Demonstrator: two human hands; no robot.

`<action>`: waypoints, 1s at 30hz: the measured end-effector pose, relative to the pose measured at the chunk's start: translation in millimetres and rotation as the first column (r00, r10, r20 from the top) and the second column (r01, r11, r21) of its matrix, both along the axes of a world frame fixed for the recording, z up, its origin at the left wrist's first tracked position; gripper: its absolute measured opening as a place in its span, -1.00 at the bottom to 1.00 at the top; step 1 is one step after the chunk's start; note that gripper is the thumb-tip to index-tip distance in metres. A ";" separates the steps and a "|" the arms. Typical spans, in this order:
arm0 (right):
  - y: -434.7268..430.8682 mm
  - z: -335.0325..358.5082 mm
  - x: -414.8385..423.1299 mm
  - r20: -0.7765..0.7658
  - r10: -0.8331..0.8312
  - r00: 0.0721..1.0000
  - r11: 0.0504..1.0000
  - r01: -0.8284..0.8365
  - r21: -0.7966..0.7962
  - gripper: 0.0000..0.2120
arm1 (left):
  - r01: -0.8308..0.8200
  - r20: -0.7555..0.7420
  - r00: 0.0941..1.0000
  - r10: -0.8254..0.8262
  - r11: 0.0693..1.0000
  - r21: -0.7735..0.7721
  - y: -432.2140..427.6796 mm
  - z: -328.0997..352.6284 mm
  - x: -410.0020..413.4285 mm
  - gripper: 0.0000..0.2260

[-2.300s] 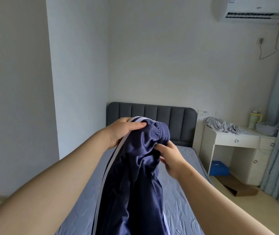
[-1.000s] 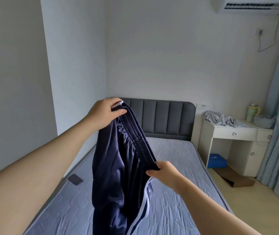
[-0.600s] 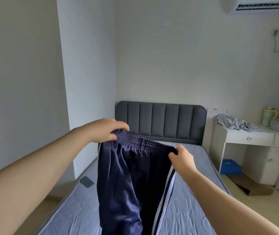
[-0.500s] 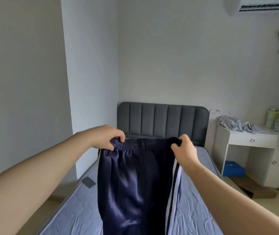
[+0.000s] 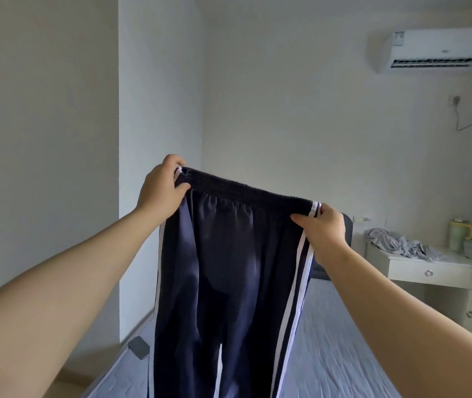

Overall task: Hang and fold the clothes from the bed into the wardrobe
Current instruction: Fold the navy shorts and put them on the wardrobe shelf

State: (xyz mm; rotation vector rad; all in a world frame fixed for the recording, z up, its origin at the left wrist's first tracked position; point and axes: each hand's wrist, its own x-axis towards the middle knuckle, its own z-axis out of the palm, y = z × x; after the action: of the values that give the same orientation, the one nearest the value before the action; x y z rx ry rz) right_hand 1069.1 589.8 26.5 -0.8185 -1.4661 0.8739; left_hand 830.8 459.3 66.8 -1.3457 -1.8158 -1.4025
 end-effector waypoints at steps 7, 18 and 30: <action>-3.3 79.5 2.5 -0.307 0.168 0.937 0.985 -0.173 0.011 -0.86 | 0.423 0.480 0.737 -0.475 0.879 0.219 -17.4 67.6 -2.7 -0.86; -17.7 121.2 24.0 -0.380 0.678 0.629 0.677 -0.736 -0.009 -0.82 | 0.787 0.516 0.449 -0.729 0.596 0.157 -59.7 113.5 2.2 -0.81; 7.4 67.5 17.2 -0.163 0.598 0.784 0.770 -0.619 -0.154 -0.85 | 0.710 0.727 0.396 -0.561 0.689 0.145 -42.5 43.2 -17.1 -0.81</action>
State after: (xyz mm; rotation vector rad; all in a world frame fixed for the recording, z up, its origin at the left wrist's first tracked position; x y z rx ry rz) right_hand 1086.3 597.3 94.0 -0.4118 -1.5897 1.5567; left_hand 813.7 416.8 110.0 -1.9070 -1.9941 -2.5590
